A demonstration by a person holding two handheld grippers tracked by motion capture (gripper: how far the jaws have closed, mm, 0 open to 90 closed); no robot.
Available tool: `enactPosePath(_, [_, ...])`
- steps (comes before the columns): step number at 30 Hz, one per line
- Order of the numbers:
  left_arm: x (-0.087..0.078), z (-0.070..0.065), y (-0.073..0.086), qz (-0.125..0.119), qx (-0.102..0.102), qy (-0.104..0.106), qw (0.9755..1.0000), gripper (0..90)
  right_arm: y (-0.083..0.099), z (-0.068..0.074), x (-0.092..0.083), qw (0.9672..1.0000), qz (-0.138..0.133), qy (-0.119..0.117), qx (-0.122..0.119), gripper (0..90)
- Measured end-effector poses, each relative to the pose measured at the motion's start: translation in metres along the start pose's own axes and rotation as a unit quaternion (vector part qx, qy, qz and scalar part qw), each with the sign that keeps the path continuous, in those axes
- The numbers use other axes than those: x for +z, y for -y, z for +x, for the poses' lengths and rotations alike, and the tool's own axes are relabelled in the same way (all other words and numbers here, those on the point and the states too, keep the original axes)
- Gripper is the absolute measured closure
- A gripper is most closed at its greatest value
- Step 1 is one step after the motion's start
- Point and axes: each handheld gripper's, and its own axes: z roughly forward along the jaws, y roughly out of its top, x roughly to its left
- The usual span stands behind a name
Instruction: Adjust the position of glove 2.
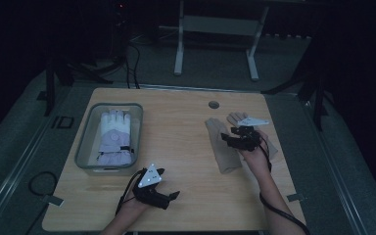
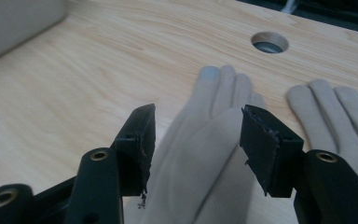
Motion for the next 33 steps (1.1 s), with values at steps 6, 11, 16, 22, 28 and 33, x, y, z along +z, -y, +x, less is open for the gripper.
enactPosePath(6, [0.000, 0.000, 0.000, -0.003, -0.003, 0.001, 1.0000, 2.4, 0.000, -0.013, 0.022, 0.9998, 0.020, 0.008, 0.002, 44.3])
enactPosePath(11, [0.000, 0.001, 0.000, -0.002, -0.007, 0.005, 1.0000, 2.4, 0.012, -0.014, 0.038, 0.9994, 0.034, 0.006, -0.008, 44.6])
enactPosePath(16, [0.000, 0.001, 0.000, 0.002, -0.009, 0.006, 0.9999, 2.4, 0.026, -0.013, 0.049, 0.9982, 0.058, 0.006, -0.011, 48.2])
enactPosePath(22, [0.000, 0.001, 0.000, 0.003, -0.005, 0.004, 1.0000, 2.4, 0.035, -0.009, 0.052, 0.9983, 0.053, 0.009, -0.022, 55.4])
enactPosePath(28, [0.001, 0.000, 0.000, 0.005, -0.005, 0.003, 1.0000, 2.4, 0.037, 0.000, 0.050, 0.9984, 0.049, 0.015, -0.021, 76.1])
enactPosePath(33, [0.001, 0.001, 0.000, 0.006, -0.004, 0.001, 1.0000, 2.4, 0.030, 0.012, 0.043, 0.9977, 0.056, 0.026, 0.030, 79.5])
